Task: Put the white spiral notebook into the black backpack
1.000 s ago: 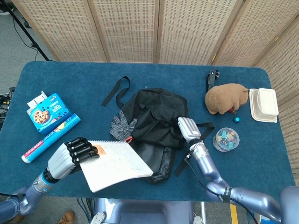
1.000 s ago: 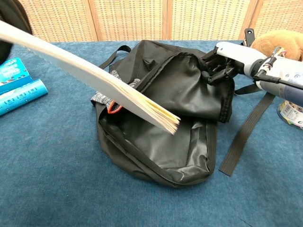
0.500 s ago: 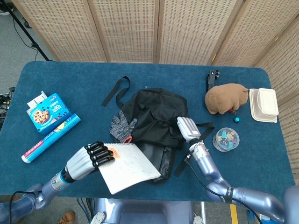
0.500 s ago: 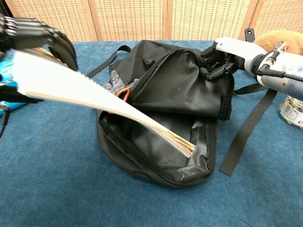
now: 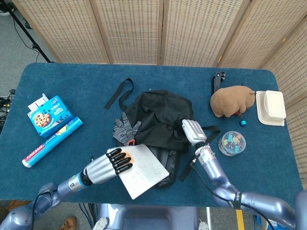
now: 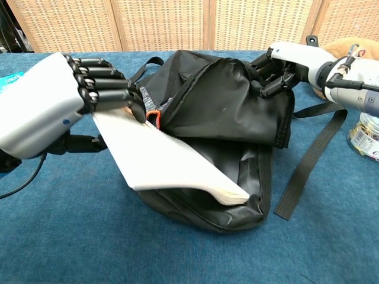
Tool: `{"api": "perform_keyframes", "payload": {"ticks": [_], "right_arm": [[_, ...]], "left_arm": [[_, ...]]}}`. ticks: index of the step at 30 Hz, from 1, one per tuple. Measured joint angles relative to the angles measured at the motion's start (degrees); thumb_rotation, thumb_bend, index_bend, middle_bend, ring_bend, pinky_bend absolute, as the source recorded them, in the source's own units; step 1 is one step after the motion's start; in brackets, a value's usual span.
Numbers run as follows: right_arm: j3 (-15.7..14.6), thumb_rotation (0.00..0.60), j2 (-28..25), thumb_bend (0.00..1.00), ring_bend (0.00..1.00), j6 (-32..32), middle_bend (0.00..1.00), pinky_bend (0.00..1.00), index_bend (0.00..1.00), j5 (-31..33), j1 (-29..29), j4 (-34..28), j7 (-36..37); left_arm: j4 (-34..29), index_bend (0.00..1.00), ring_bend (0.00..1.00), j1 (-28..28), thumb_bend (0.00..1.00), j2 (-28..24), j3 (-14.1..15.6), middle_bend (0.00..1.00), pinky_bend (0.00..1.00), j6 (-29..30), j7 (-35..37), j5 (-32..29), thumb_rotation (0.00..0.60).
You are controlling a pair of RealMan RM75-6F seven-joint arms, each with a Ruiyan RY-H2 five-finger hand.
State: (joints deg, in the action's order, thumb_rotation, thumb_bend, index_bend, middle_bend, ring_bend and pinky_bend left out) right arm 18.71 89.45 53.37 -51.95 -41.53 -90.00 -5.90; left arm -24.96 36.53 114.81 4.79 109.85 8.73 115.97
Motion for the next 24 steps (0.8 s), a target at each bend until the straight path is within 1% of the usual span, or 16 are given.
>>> {"api": "perform_keyframes", "payload": {"ticks": [3, 8, 15, 20, 24], "right_arm": [[0.0, 0.600, -0.2, 0.64, 0.33, 0.1, 0.59, 0.24, 0.61, 0.7, -0.3, -0.8, -0.6], [-0.1, 0.600, -0.3, 0.64, 0.33, -0.1, 0.59, 0.24, 0.61, 1.4, -1.0, -1.6, -1.6], [0.0, 0.600, -1.4, 0.64, 0.33, -0.8, 0.59, 0.24, 0.61, 3.9, -2.6, -4.8, -3.9], [0.3, 0.600, -2.0, 0.64, 0.34, -0.9, 0.60, 0.24, 0.61, 6.9, -4.0, -6.8, -5.6], [0.4, 0.600, -1.8, 0.64, 0.34, -0.1, 0.60, 0.24, 0.61, 8.8, -5.4, -7.5, -7.4]], "left_arm": [[1.8, 0.82, 0.51, 0.4, 0.52, 0.6, 1.0, 0.63, 0.51, -0.2, -2.0, 0.3, 0.600], [2.9, 0.82, 0.51, 1.5, 0.53, 1.4, 2.6, 0.63, 0.51, -1.5, -5.9, 0.7, 0.600], [2.0, 0.82, 0.51, 3.4, 0.53, 1.6, 3.2, 0.63, 0.51, -4.3, -9.1, -0.3, 0.600], [0.6, 0.82, 0.51, 4.3, 0.52, 0.9, 3.3, 0.63, 0.51, -4.6, -10.3, -1.0, 0.600], [0.4, 0.82, 0.51, 4.3, 0.52, 0.5, 4.2, 0.63, 0.51, -5.0, -11.2, -0.9, 0.600]]}}
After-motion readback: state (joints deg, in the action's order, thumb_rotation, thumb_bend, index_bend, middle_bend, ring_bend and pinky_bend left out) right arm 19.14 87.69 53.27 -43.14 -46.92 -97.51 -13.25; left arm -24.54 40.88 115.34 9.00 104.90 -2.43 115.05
